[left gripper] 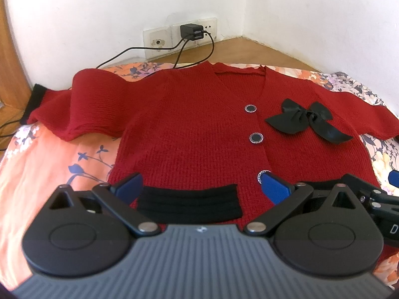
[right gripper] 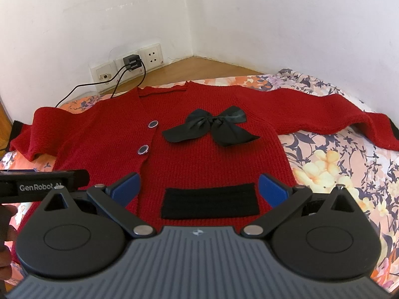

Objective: Fold small clothes

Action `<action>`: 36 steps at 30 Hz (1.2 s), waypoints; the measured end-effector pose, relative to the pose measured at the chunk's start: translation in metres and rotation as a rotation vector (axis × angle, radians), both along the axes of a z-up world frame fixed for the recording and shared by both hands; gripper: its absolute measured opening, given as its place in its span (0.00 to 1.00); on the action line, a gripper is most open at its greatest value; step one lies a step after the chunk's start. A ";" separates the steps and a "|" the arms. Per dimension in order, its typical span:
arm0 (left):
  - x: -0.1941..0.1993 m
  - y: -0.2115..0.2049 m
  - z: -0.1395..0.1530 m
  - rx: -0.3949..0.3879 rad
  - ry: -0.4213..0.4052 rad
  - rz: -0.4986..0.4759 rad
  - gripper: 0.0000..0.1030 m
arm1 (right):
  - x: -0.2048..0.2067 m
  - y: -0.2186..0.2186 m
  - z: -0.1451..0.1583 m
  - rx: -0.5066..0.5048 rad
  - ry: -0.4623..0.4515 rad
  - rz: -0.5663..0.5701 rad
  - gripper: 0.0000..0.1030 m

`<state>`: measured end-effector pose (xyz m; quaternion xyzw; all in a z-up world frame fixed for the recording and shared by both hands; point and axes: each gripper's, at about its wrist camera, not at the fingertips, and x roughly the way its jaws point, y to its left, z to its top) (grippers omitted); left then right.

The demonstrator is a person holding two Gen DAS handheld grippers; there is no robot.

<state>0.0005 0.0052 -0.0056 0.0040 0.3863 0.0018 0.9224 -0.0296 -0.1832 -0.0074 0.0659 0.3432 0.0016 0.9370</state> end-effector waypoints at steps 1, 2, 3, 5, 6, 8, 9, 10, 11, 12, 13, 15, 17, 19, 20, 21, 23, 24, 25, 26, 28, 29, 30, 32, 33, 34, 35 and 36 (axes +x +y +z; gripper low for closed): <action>0.000 -0.001 0.000 0.000 0.001 0.000 1.00 | 0.000 -0.001 0.000 0.004 0.000 0.001 1.00; 0.002 -0.002 0.000 0.000 0.003 -0.001 1.00 | 0.000 -0.002 0.000 0.008 0.000 0.002 1.00; 0.002 -0.003 0.000 0.000 0.005 -0.001 1.00 | 0.000 -0.003 0.001 0.014 -0.001 0.004 1.00; 0.004 -0.004 0.000 0.002 0.009 -0.003 1.00 | 0.001 -0.007 0.001 0.026 -0.002 0.001 1.00; 0.004 -0.005 0.000 0.002 0.010 -0.003 1.00 | 0.001 -0.009 0.001 0.033 -0.002 -0.003 1.00; 0.005 -0.006 0.000 0.002 0.014 -0.004 1.00 | 0.002 -0.015 0.001 0.052 0.002 -0.015 1.00; 0.006 -0.007 0.000 0.002 0.015 -0.004 1.00 | 0.003 -0.018 0.000 0.059 0.005 -0.021 1.00; 0.006 -0.008 0.000 0.002 0.017 -0.004 1.00 | 0.003 -0.021 0.000 0.066 0.007 -0.027 1.00; 0.006 -0.008 0.000 0.002 0.017 -0.005 1.00 | 0.003 -0.025 -0.001 0.072 0.008 -0.034 1.00; 0.006 -0.010 0.000 0.004 0.017 -0.006 1.00 | 0.004 -0.028 -0.001 0.078 0.009 -0.040 1.00; 0.006 -0.010 0.000 0.004 0.017 -0.006 1.00 | 0.004 -0.032 -0.001 0.087 0.008 -0.046 1.00; 0.007 -0.013 0.000 0.005 0.017 -0.008 1.00 | 0.004 -0.043 0.000 0.113 0.006 -0.059 1.00; 0.008 -0.015 0.001 0.003 0.019 -0.011 1.00 | 0.005 -0.055 0.002 0.131 -0.001 -0.080 1.00; 0.009 -0.019 0.001 0.003 0.019 -0.015 1.00 | 0.007 -0.070 0.004 0.135 -0.011 -0.111 1.00; 0.009 -0.021 0.001 0.002 0.018 -0.019 1.00 | 0.007 -0.077 0.005 0.135 -0.018 -0.126 1.00; 0.009 -0.023 0.002 0.001 0.017 -0.021 1.00 | 0.007 -0.085 0.006 0.136 -0.025 -0.142 1.00; 0.009 -0.026 0.001 0.002 0.017 -0.028 1.00 | 0.008 -0.103 0.005 0.148 -0.034 -0.181 1.00; 0.010 -0.029 0.001 0.002 0.021 -0.032 1.00 | 0.009 -0.112 0.005 0.157 -0.037 -0.199 1.00; 0.010 -0.031 0.001 0.001 0.024 -0.035 1.00 | 0.009 -0.121 0.004 0.167 -0.039 -0.217 1.00; 0.011 -0.033 0.000 -0.001 0.028 -0.037 1.00 | 0.009 -0.130 0.004 0.174 -0.040 -0.235 1.00; 0.012 -0.037 -0.001 -0.004 0.036 -0.041 1.00 | 0.010 -0.148 0.002 0.186 -0.046 -0.266 1.00; 0.013 -0.040 -0.001 -0.006 0.038 -0.044 1.00 | 0.011 -0.156 0.001 0.190 -0.049 -0.277 1.00; 0.014 -0.043 -0.001 -0.008 0.037 -0.050 1.00 | 0.011 -0.164 0.000 0.195 -0.052 -0.289 1.00; 0.016 -0.048 -0.002 -0.013 0.037 -0.066 1.00 | 0.013 -0.181 -0.001 0.209 -0.058 -0.314 1.00; 0.018 -0.052 -0.002 -0.017 0.040 -0.074 1.00 | 0.015 -0.189 -0.002 0.217 -0.059 -0.324 1.00; 0.019 -0.055 -0.003 -0.023 0.042 -0.080 1.00 | 0.017 -0.198 -0.003 0.227 -0.060 -0.334 1.00; 0.020 -0.059 -0.004 -0.029 0.046 -0.086 1.00 | 0.019 -0.207 -0.004 0.231 -0.063 -0.345 1.00; 0.022 -0.062 -0.005 -0.034 0.050 -0.092 1.00 | 0.020 -0.216 -0.005 0.238 -0.065 -0.357 1.00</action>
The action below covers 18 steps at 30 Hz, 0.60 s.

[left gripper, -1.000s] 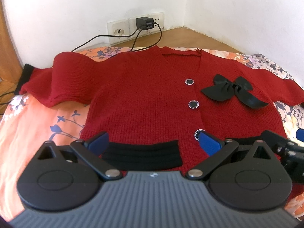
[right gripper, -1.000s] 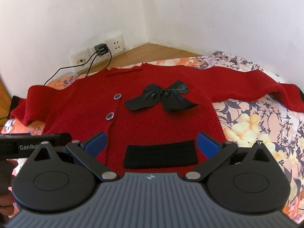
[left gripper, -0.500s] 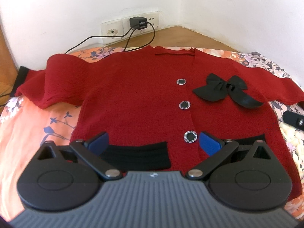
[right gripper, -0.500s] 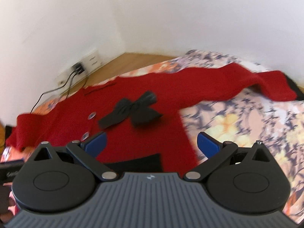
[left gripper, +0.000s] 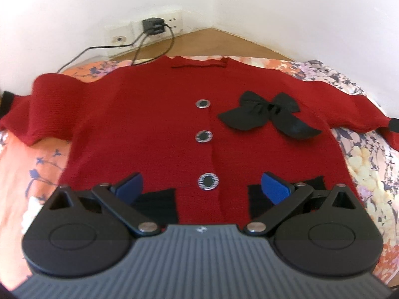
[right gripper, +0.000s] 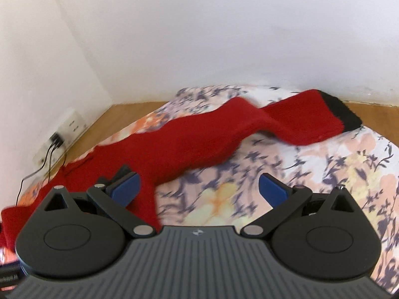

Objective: Fold small clothes
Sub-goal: 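Reach the right tool to the black-cuffed sleeve end and grasp it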

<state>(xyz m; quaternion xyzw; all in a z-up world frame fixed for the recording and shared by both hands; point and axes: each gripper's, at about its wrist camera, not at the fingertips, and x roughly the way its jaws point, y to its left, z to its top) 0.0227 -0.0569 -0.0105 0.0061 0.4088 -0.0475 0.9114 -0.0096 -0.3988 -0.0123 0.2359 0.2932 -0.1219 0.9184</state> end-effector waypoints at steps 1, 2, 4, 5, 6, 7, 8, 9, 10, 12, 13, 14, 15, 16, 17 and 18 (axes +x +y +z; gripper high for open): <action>0.001 -0.003 -0.001 -0.003 0.002 -0.005 1.00 | 0.002 -0.008 -0.002 0.008 0.001 -0.013 1.00; 0.003 -0.006 -0.003 -0.004 0.005 -0.008 1.00 | 0.003 -0.017 -0.004 0.018 0.001 -0.029 1.00; 0.006 -0.011 -0.006 -0.009 0.009 -0.011 1.00 | 0.007 -0.036 -0.009 0.046 -0.007 -0.058 1.00; 0.008 -0.013 -0.007 -0.014 0.011 -0.013 1.00 | 0.008 -0.047 -0.013 0.064 -0.010 -0.075 1.00; 0.011 -0.015 -0.009 -0.020 0.014 -0.014 1.00 | 0.010 -0.058 -0.017 0.079 -0.017 -0.091 1.00; 0.013 -0.017 -0.010 -0.031 0.016 -0.016 1.00 | 0.011 -0.067 -0.021 0.088 -0.025 -0.104 1.00; 0.016 -0.018 -0.012 -0.041 0.018 -0.017 1.00 | 0.012 -0.077 -0.025 0.098 -0.033 -0.125 1.00; 0.019 -0.020 -0.013 -0.047 0.022 -0.016 1.00 | 0.013 -0.088 -0.030 0.110 -0.041 -0.145 1.00; 0.021 -0.022 -0.015 -0.053 0.022 -0.016 1.00 | 0.014 -0.097 -0.034 0.123 -0.046 -0.160 1.00; 0.026 -0.026 -0.018 -0.058 0.020 -0.016 1.00 | 0.016 -0.118 -0.044 0.163 -0.052 -0.191 1.00; 0.029 -0.029 -0.020 -0.060 0.019 -0.016 1.00 | 0.017 -0.126 -0.048 0.180 -0.054 -0.197 1.00; 0.031 -0.031 -0.021 -0.061 0.017 -0.018 1.00 | 0.018 -0.134 -0.053 0.200 -0.056 -0.200 1.00; 0.034 -0.033 -0.024 -0.063 0.020 -0.021 1.00 | 0.019 -0.142 -0.058 0.221 -0.056 -0.202 1.00; 0.036 -0.035 -0.026 -0.064 0.026 -0.025 1.00 | 0.021 -0.149 -0.062 0.240 -0.052 -0.209 1.00; 0.039 -0.037 -0.029 -0.066 0.034 -0.029 1.00 | 0.023 -0.156 -0.067 0.259 -0.049 -0.217 1.00; 0.041 -0.039 -0.032 -0.067 0.043 -0.031 1.00 | 0.024 -0.162 -0.070 0.275 -0.059 -0.218 1.00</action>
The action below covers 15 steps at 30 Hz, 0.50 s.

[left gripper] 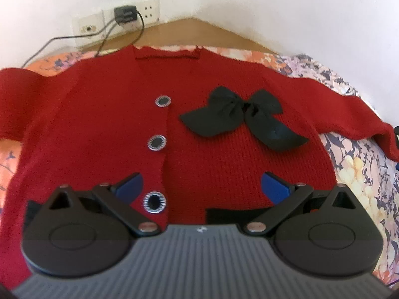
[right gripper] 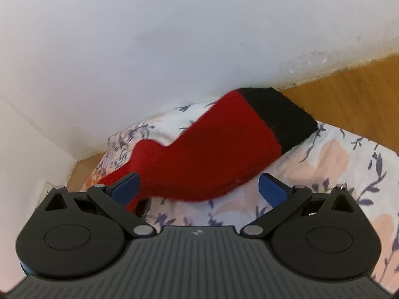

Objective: Fold small clothes
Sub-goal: 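Reach the right tool to the black-cuffed sleeve end and grasp it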

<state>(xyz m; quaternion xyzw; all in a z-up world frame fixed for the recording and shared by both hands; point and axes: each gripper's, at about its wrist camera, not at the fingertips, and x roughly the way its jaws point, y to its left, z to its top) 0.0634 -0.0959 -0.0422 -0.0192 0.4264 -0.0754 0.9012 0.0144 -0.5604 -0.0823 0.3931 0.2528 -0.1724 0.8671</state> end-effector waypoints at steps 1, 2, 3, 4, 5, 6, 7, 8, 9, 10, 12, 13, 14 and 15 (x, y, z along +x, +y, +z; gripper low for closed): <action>0.001 -0.001 -0.002 0.000 0.008 0.000 1.00 | 0.001 -0.003 -0.002 0.005 -0.014 0.001 1.00; 0.004 -0.003 -0.006 0.003 0.017 0.000 1.00 | 0.002 -0.006 -0.002 0.007 -0.022 0.002 1.00; 0.005 -0.005 -0.009 0.006 0.025 0.000 1.00 | 0.003 -0.006 -0.003 0.008 -0.024 0.003 1.00; 0.007 -0.006 -0.012 0.010 0.031 0.001 1.00 | 0.006 -0.009 -0.005 0.009 -0.026 0.003 1.00; 0.008 -0.007 -0.014 0.015 0.036 0.001 1.00 | 0.009 -0.011 -0.007 0.013 -0.027 0.002 1.00; 0.009 -0.009 -0.017 0.023 0.038 0.002 1.00 | 0.011 -0.013 -0.008 0.020 -0.029 -0.002 1.00; 0.009 -0.010 -0.018 0.035 0.037 0.001 1.00 | 0.012 -0.015 -0.009 0.024 -0.038 -0.006 1.00; 0.010 -0.012 -0.020 0.050 0.036 -0.002 1.00 | 0.014 -0.017 -0.010 0.029 -0.044 -0.012 1.00; 0.010 -0.014 -0.021 0.063 0.037 -0.005 1.00 | 0.017 -0.018 -0.011 0.029 -0.048 -0.014 1.00; 0.012 -0.015 -0.024 0.077 0.040 -0.008 1.00 | 0.019 -0.019 -0.012 0.023 -0.052 -0.014 1.00; 0.012 -0.018 -0.028 0.105 0.041 -0.005 1.00 | 0.021 -0.019 -0.013 0.006 -0.061 -0.015 1.00; 0.011 -0.018 -0.030 0.113 0.036 -0.008 1.00 | 0.023 -0.017 -0.014 -0.009 -0.059 -0.012 1.00; 0.010 -0.019 -0.031 0.121 0.026 -0.011 1.00 | 0.025 -0.016 -0.014 -0.027 -0.054 -0.005 1.00; 0.009 -0.019 -0.031 0.123 0.020 -0.010 1.00 | 0.027 -0.014 -0.014 -0.040 -0.050 -0.002 1.00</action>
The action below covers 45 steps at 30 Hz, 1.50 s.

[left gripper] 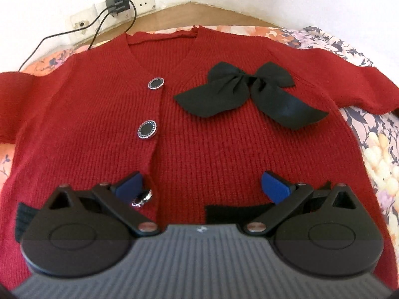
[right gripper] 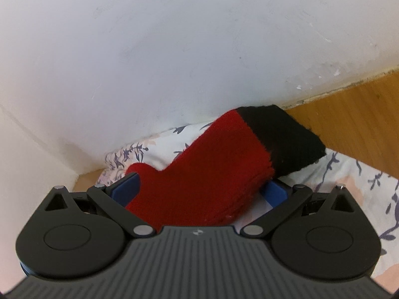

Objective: Fold small clothes
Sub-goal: 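Reach the right tool to the black-cuffed sleeve end and grasp it, then carry the sleeve across the cardigan body with the right tool and release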

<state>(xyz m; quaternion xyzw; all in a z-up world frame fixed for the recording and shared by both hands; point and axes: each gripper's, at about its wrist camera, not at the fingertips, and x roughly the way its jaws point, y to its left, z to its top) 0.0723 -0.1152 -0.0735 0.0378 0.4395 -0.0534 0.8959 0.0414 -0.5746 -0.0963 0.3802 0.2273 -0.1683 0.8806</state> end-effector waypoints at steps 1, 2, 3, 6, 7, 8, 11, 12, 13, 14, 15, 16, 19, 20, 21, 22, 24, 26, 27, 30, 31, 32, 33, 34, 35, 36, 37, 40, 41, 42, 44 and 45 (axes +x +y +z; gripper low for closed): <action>-0.001 0.000 -0.001 0.001 -0.005 0.000 1.00 | 0.000 0.001 0.000 -0.011 0.000 0.002 1.00; -0.001 0.000 -0.001 0.002 -0.008 -0.002 1.00 | 0.001 0.001 -0.001 -0.018 -0.005 -0.002 1.00; -0.002 0.000 -0.001 0.003 -0.010 -0.004 1.00 | 0.002 0.002 -0.002 -0.025 -0.006 -0.008 0.97; -0.001 0.000 -0.002 0.002 -0.008 -0.005 1.00 | 0.003 0.004 -0.001 -0.062 0.016 -0.038 0.74; -0.001 0.000 -0.002 0.001 -0.005 -0.004 1.00 | 0.004 0.004 -0.001 -0.071 0.025 -0.049 0.69; -0.001 0.000 -0.002 0.002 -0.004 -0.002 1.00 | 0.005 0.003 -0.002 -0.077 0.033 -0.059 0.58; -0.002 -0.001 -0.003 0.004 -0.008 0.002 1.00 | 0.009 0.000 -0.006 -0.068 0.061 -0.079 0.17; -0.002 -0.002 -0.002 0.005 -0.007 0.002 1.00 | 0.009 -0.002 -0.007 -0.060 0.068 -0.085 0.13; -0.002 -0.002 -0.002 0.005 -0.003 0.001 1.00 | 0.008 -0.003 -0.007 -0.050 0.064 -0.086 0.12; -0.001 -0.001 -0.001 0.004 0.005 -0.001 1.00 | 0.005 -0.004 -0.006 -0.040 0.048 -0.087 0.12; 0.001 -0.001 -0.001 0.003 0.011 -0.003 1.00 | 0.001 -0.003 -0.003 -0.043 0.024 -0.094 0.11; 0.002 -0.001 0.000 0.002 0.017 -0.008 1.00 | -0.001 -0.002 0.001 -0.059 -0.001 -0.098 0.11; 0.003 0.002 0.002 -0.006 0.029 -0.026 1.00 | -0.010 0.002 0.019 -0.087 -0.076 -0.118 0.11; 0.004 0.003 0.003 -0.008 0.032 -0.032 1.00 | -0.011 0.002 0.028 -0.093 -0.101 -0.125 0.11; 0.004 0.005 0.004 -0.013 0.036 -0.035 1.00 | -0.014 0.003 0.036 -0.101 -0.125 -0.126 0.11; 0.004 0.008 0.006 -0.017 0.041 -0.031 1.00 | -0.015 0.003 0.043 -0.111 -0.145 -0.122 0.11; 0.003 0.013 0.009 -0.036 0.048 -0.024 1.00 | -0.017 0.009 0.057 -0.130 -0.179 -0.103 0.11; 0.002 0.020 0.013 -0.053 0.047 -0.023 1.00 | -0.015 0.021 0.069 -0.156 -0.196 -0.085 0.11; 0.001 0.024 0.016 -0.059 0.040 -0.023 1.00 | -0.014 0.028 0.074 -0.166 -0.202 -0.074 0.11; -0.001 0.035 0.026 -0.063 0.016 -0.029 1.00 | -0.010 0.051 0.085 -0.167 -0.225 -0.038 0.11; -0.001 0.039 0.029 -0.058 0.008 -0.032 1.00 | -0.007 0.061 0.087 -0.164 -0.231 -0.026 0.11; -0.001 0.042 0.032 -0.052 0.001 -0.033 1.00 | -0.005 0.070 0.089 -0.163 -0.233 -0.015 0.11; -0.001 0.047 0.035 -0.049 -0.008 -0.033 1.00 | -0.002 0.078 0.090 -0.164 -0.234 -0.004 0.11; -0.001 0.051 0.037 -0.049 -0.017 -0.034 1.00 | 0.000 0.088 0.092 -0.168 -0.235 0.005 0.11; -0.001 0.056 0.039 -0.050 -0.022 -0.034 1.00 | 0.003 0.098 0.093 -0.179 -0.236 0.013 0.11; 0.000 0.061 0.040 -0.049 -0.024 -0.034 1.00 | 0.005 0.108 0.094 -0.192 -0.236 0.020 0.11; 0.000 0.066 0.042 -0.049 -0.025 -0.034 1.00 | 0.008 0.118 0.094 -0.200 -0.237 0.029 0.11; 0.001 0.082 0.045 -0.047 -0.035 -0.034 1.00 | 0.003 0.142 0.097 -0.196 -0.240 0.070 0.11; 0.001 0.088 0.045 -0.047 -0.040 -0.033 1.00 | 0.007 0.154 0.095 -0.200 -0.237 0.083 0.11; 0.000 0.093 0.046 -0.046 -0.045 -0.032 1.00 | 0.011 0.162 0.095 -0.202 -0.236 0.094 0.11; 0.000 0.105 0.047 -0.048 -0.051 -0.028 1.00 | 0.019 0.178 0.094 -0.205 -0.233 0.120 0.11; 0.001 0.111 0.048 -0.050 -0.053 -0.025 1.00 | 0.022 0.187 0.095 -0.209 -0.233 0.133 0.11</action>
